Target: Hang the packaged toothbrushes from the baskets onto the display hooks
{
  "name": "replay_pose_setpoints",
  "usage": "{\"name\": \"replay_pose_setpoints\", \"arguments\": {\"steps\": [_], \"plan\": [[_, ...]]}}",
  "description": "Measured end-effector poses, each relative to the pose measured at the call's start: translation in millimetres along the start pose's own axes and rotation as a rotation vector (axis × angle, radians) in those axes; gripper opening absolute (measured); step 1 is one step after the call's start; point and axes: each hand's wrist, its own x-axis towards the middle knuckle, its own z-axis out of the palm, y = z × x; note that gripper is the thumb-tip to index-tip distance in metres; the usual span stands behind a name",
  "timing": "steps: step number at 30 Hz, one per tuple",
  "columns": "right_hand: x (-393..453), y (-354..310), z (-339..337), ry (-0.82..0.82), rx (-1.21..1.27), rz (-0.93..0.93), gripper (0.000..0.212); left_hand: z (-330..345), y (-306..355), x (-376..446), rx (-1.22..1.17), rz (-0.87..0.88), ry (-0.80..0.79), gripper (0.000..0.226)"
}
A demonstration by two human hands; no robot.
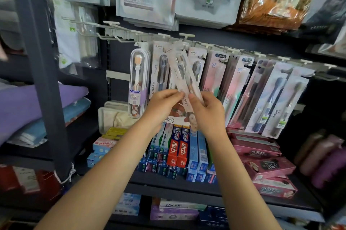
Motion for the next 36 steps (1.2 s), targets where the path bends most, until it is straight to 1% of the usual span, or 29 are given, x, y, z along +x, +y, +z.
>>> {"name": "replay_pose_setpoints", "arguments": {"steps": [4,8,11,16,19,22,26,30,32,34,36], "plan": [[2.0,5.6,-1.0,-0.001,0.060,0.054,0.018,0.0,-2.3,1.2,0.009,0.016,-0.015,0.014],[5.1,14.3,3.3,0.015,0.135,0.115,0.029,1.8,-5.9,3.9,0.011,0.029,0.026,0.010],[3.4,17.4,8.7,0.012,0.174,0.124,0.031,2.5,-10.4,6.0,0.024,0.041,0.049,0.010],[-4.6,29.0,25.9,-0.055,0.177,0.202,0.034,-5.1,-32.9,-1.2,0.127,0.034,0.050,0.011],[-15.0,48.8,33.9,-0.133,0.232,0.277,0.034,-12.6,-52.7,-6.7,0.135,-0.034,0.105,0.005],[-25.1,64.4,42.3,-0.188,0.286,0.357,0.035,-16.7,-70.4,-9.6,0.126,-0.079,0.158,0.005],[-17.8,66.4,55.2,-0.207,0.317,0.403,0.034,-19.3,-78.2,0.1,0.127,-0.107,0.266,0.015],[1.5,61.8,66.8,-0.202,0.321,0.534,0.030,-18.7,-78.7,18.6,0.154,-0.109,0.328,0.015],[6.0,62.3,69.7,-0.216,0.308,0.574,0.034,-17.9,-79.9,24.5,0.156,-0.103,0.360,0.022],[3.9,64.6,67.3,-0.233,0.294,0.610,0.043,-17.3,-84.3,26.5,0.198,-0.096,0.377,0.027],[-5.5,68.3,59.8,-0.250,0.264,0.622,0.049,-15.9,-92.1,20.7,0.245,-0.103,0.360,0.018]]}}
